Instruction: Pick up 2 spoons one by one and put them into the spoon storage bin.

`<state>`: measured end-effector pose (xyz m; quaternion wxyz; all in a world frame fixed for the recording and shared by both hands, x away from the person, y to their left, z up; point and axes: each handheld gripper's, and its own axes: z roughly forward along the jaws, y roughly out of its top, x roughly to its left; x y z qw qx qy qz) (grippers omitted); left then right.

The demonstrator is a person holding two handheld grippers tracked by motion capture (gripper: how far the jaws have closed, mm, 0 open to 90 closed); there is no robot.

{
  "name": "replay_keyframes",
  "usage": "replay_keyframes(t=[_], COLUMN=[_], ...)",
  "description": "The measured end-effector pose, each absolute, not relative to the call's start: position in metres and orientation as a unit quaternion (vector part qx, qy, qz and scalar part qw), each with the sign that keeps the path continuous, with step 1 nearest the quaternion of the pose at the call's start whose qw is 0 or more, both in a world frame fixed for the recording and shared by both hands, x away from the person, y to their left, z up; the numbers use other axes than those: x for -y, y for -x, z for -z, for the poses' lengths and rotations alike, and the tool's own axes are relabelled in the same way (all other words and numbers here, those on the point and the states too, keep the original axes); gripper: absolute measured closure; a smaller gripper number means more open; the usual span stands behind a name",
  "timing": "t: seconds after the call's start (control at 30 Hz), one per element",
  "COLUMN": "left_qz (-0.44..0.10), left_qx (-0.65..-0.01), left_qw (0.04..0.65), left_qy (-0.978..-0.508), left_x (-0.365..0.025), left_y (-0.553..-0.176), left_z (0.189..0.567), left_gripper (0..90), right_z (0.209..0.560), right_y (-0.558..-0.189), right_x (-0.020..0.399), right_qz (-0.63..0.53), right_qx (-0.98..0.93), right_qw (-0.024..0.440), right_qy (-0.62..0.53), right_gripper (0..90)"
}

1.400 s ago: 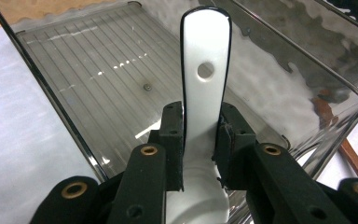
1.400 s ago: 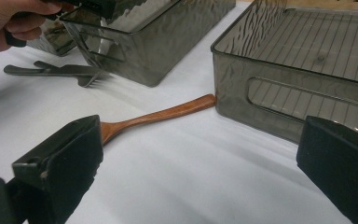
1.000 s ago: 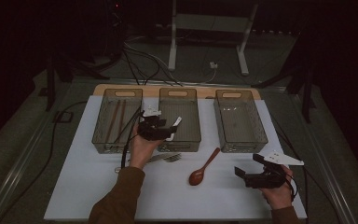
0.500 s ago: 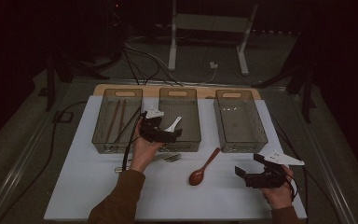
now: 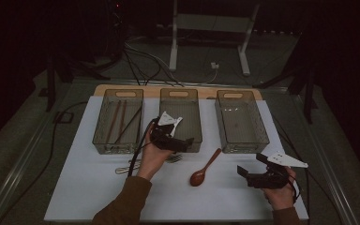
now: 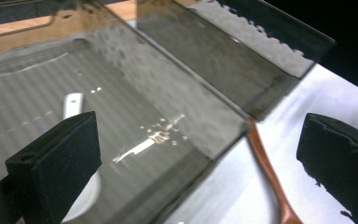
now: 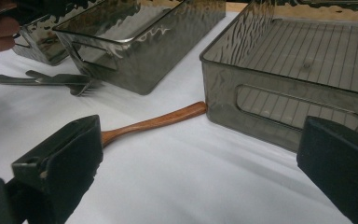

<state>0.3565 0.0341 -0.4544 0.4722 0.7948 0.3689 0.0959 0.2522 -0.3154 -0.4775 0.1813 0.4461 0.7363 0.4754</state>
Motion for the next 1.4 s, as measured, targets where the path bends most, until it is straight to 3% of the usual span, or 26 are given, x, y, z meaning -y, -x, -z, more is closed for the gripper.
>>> replay_keyframes(t=[1.4], left_qz=[-0.051], left_qx=[-0.284], left_qw=[0.416], left_qy=[-0.863], left_x=[0.051], left_y=[-0.320], left_z=[0.488], left_gripper=[3.1], right_z=[0.477], right_y=[-0.252], right_x=[0.318], right_qz=[-0.475], right_qx=[-0.734], right_qw=[0.185], right_qy=[-0.449], right_gripper=[0.2])
